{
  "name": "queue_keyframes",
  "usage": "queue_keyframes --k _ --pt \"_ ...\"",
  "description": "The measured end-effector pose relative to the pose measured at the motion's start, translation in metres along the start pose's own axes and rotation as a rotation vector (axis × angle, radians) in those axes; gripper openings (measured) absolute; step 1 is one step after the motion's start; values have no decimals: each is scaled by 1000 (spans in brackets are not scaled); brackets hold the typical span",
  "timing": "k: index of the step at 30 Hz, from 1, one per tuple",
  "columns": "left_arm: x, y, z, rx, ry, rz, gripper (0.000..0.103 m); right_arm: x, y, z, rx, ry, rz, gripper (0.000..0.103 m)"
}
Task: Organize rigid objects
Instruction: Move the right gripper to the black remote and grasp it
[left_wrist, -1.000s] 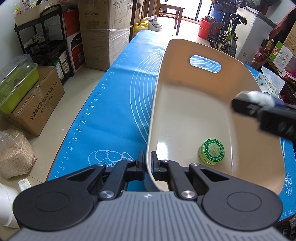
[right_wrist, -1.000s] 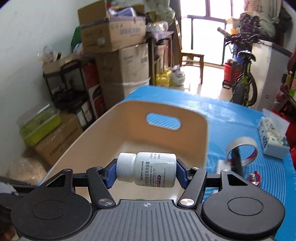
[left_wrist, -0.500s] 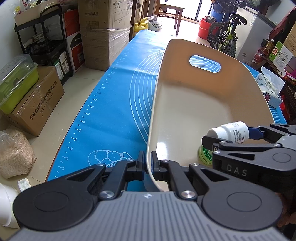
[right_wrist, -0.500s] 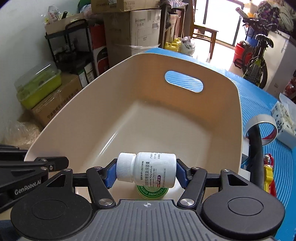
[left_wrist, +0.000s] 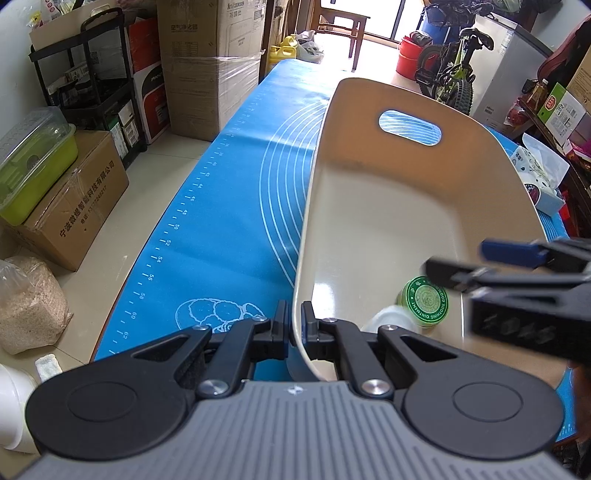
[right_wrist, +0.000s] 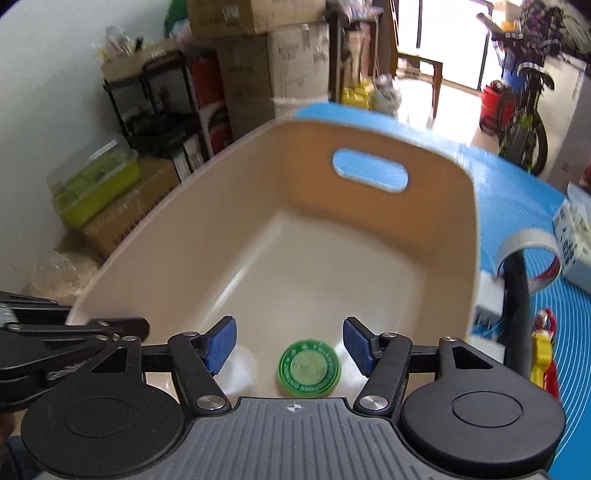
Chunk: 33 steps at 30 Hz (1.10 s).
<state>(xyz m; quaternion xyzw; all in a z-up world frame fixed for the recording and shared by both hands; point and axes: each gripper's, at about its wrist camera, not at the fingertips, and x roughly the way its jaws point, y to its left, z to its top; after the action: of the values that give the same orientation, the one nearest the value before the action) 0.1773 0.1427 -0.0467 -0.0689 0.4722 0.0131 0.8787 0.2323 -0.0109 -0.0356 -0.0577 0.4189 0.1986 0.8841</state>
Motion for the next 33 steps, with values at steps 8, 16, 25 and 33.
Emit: queue_keyframes --k 8,16,25,33 --pt "0 0 0 -3 1 -2 8 -41 -54 15 46 -133 -76 72" --pt "-1 1 0 -6 2 -3 8 -49 -134 -4 149 -124 -229 72" --pt "-1 1 0 -5 1 -3 8 -25 -193 -36 243 -84 -295 72" --pt "0 1 0 -5 3 -4 8 11 -193 -27 208 -85 -281 68"
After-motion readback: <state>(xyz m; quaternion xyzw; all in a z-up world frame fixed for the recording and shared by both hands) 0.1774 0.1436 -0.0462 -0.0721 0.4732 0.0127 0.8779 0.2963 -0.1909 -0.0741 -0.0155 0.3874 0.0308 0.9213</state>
